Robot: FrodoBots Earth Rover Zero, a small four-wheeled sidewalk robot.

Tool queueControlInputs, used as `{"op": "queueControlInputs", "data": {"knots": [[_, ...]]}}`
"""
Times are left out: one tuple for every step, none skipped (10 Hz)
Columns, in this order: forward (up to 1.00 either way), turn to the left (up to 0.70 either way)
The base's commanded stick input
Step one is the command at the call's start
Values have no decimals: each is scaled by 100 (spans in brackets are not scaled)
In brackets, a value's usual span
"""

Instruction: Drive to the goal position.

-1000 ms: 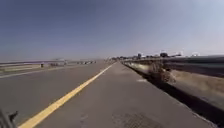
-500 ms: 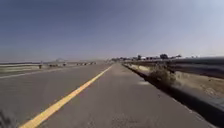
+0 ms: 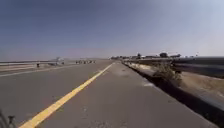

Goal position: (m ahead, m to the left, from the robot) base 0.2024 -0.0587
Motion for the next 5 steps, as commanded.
{"op": "queueControlInputs", "data": {"knots": [[50, 0], [50, 0], [50, 0], [50, 0], [50, 0]]}}
